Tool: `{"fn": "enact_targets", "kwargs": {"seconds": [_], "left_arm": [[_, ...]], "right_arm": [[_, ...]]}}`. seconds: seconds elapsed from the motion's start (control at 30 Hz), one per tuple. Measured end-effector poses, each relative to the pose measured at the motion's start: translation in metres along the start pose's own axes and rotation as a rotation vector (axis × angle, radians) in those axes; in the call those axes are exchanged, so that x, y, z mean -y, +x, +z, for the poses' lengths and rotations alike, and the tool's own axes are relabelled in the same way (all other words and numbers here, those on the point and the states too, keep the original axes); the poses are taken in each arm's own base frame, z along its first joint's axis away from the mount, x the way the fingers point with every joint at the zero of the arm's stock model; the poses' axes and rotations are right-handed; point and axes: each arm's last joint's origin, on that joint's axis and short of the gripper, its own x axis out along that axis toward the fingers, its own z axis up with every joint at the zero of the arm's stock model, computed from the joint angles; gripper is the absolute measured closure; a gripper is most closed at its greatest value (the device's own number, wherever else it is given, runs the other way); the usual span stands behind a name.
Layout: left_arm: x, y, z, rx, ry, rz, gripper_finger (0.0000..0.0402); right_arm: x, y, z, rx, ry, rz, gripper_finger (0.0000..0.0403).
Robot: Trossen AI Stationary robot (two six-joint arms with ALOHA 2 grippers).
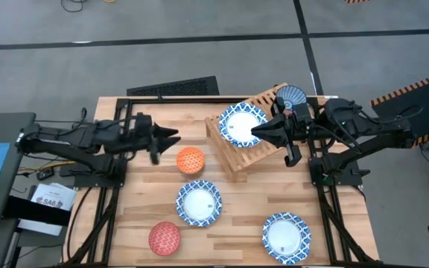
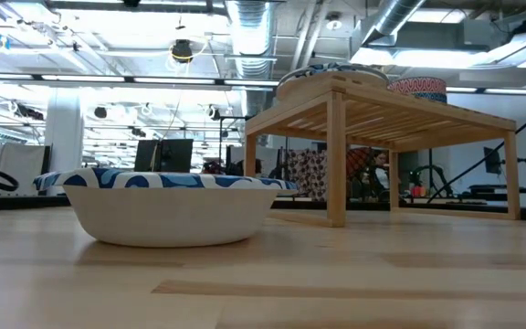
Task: Place and stack bowls onto a shelf
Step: Stack the orange pattern bowl on top of the blue pattern bowl on the shelf
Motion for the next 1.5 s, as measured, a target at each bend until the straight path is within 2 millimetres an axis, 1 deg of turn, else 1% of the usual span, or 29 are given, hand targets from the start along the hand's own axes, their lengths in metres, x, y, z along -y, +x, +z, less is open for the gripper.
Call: {"fn": "enact_targets", "kwargs": {"seconds": [0.07, 0.13, 0.27, 0.33, 0.47, 0.57, 0.67, 0.77, 0.87, 0.97, 1.07, 1.4, 1.5], "left_arm": [[-0.011, 0.008, -0.005, -0.123, -0.025, 0.112, 0.0249], [-0.023, 0.017, -0.015, -0.272, -0.074, 0.234, 0.0249], [-0.048, 0.034, -0.043, -0.545, -0.114, 0.464, 0.0249], [-0.056, 0.043, -0.057, -0.653, -0.111, 0.558, 0.0249], [-0.065, 0.062, -0.086, -0.776, -0.107, 0.632, 0.0249], [-0.070, 0.074, -0.103, -0.845, -0.134, 0.665, 0.0249], [-0.076, 0.082, -0.116, -0.869, -0.180, 0.695, 0.0249], [-0.078, 0.089, -0.124, -0.834, -0.218, 0.675, 0.0249], [-0.081, 0.095, -0.131, -0.800, -0.279, 0.629, 0.0249], [-0.087, 0.095, -0.138, -0.808, -0.312, 0.647, 0.0249], [-0.094, 0.089, -0.144, -0.813, -0.310, 0.712, 0.0249], [-0.094, 0.092, -0.145, -0.785, -0.323, 0.685, 0.0249], [-0.095, 0.098, -0.151, -0.793, -0.322, 0.687, 0.0252]], "right_arm": [[0.000, 0.000, 0.000, 0.000, 0.000, 0.000, 0.0342], [0.000, 0.000, 0.000, -0.002, 0.000, 0.000, 0.0342], [0.000, 0.000, 0.000, -0.005, 0.000, -0.001, 0.0342], [0.000, 0.000, -0.001, -0.007, 0.000, -0.001, 0.0342], [0.000, 0.000, -0.003, -0.035, 0.001, -0.004, 0.0342], [0.001, 0.000, -0.006, -0.060, 0.001, -0.008, 0.0342], [0.001, 0.000, -0.008, -0.084, 0.013, -0.011, 0.0342], [0.001, 0.000, -0.010, -0.104, 0.055, -0.016, 0.0342], [0.001, -0.001, -0.012, -0.120, 0.057, -0.018, 0.0342], [0.002, -0.001, -0.012, -0.125, 0.058, -0.019, 0.0342], [0.002, -0.001, -0.013, -0.130, 0.059, -0.020, 0.0342], [0.002, -0.001, -0.013, -0.131, 0.059, -0.020, 0.0342], [0.002, -0.001, -0.013, -0.131, 0.058, -0.020, 0.0342]]}}
